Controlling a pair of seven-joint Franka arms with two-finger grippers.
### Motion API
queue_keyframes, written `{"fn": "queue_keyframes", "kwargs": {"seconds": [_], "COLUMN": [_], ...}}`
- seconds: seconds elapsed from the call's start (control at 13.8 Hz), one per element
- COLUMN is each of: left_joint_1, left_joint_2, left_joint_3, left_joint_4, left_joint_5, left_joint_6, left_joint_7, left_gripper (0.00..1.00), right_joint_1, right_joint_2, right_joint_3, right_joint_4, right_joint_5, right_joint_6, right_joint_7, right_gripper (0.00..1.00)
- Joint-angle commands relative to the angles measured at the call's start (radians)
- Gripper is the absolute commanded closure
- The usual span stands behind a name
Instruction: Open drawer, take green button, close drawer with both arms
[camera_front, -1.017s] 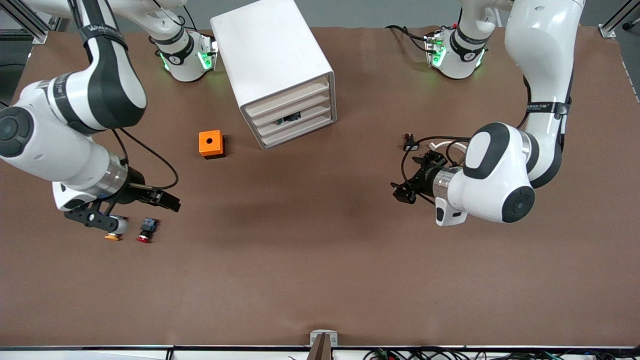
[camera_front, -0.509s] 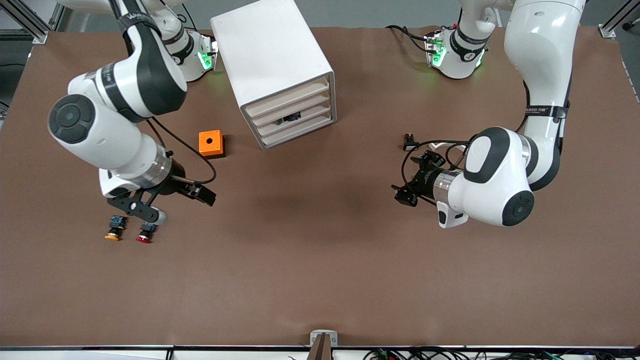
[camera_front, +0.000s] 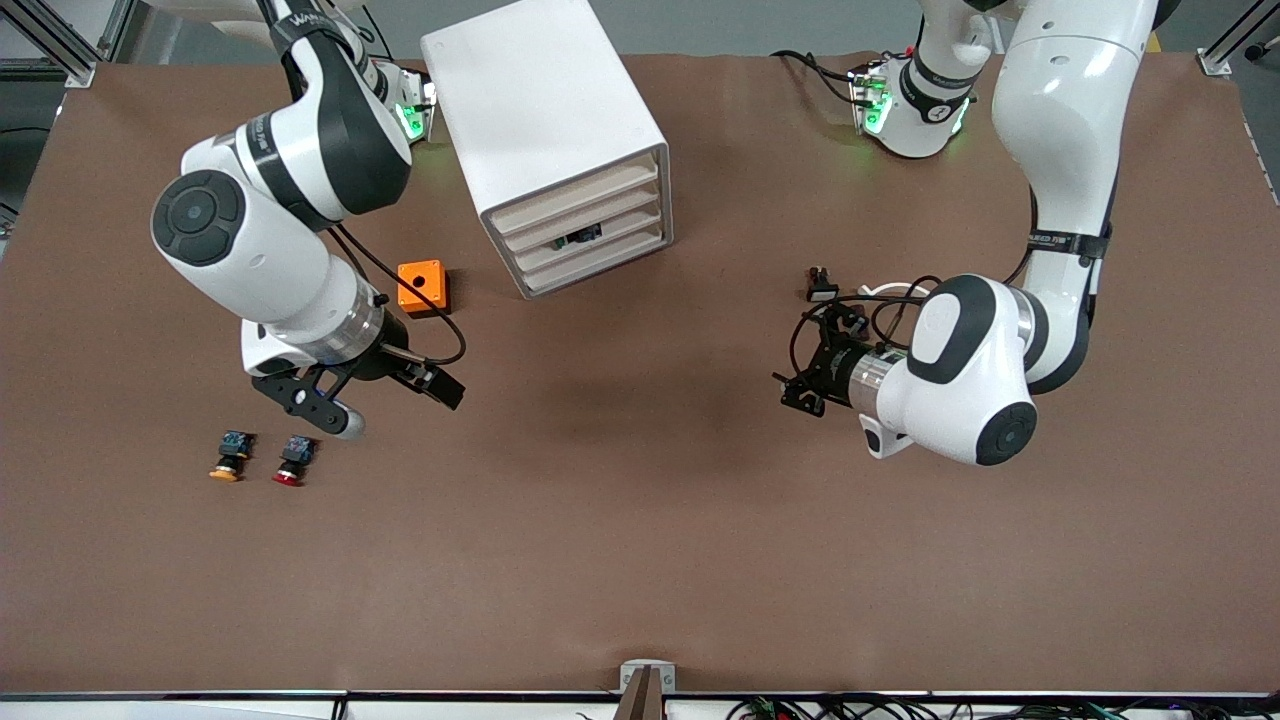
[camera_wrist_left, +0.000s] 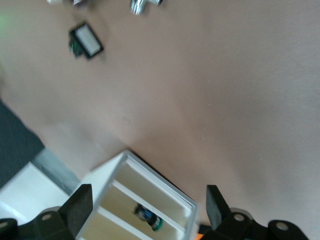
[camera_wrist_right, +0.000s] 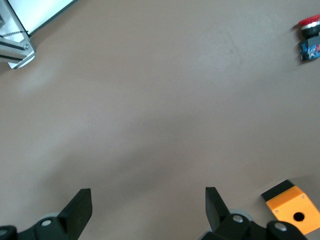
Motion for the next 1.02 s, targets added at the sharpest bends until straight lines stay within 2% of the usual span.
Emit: {"fn": "queue_keyframes", "kwargs": {"seconds": [0.0, 0.36, 0.58, 0.94], "left_joint_1": [-0.008, -0.053, -0.094, -0.130], "left_joint_2": [0.031, 0.080, 0.135, 0.201], "left_joint_3": [-0.002, -0.002, -0.002, -0.002], "left_joint_4": [0.040, 0.091, 0.124, 0.123], "left_joint_5": [-0.065, -0.252, -0.326, -0.413], "left_joint_6": [-0.021, -0.051, -0.050, -0.051], "left_joint_7": [-0.126, -0.399, -0.493, -0.642], "left_gripper": [0.00, 0.00, 0.00, 0.00], "right_joint_1": [0.036, 0.064, 0.086, 0.083], "right_joint_2": [0.021, 0.031, 0.031, 0.033], "right_joint_3": [-0.008, -0.008, -0.008, -0.008], "right_joint_4": [0.022, 0.022, 0.020, 0.017], "right_joint_5": [0.015, 0.015, 0.006, 0.004], "right_joint_6": [0.013, 0.027, 0.053, 0.052], "right_joint_7": [0.063, 0.111, 0.111, 0.108], "right_gripper": [0.00, 0.00, 0.00, 0.00]}}
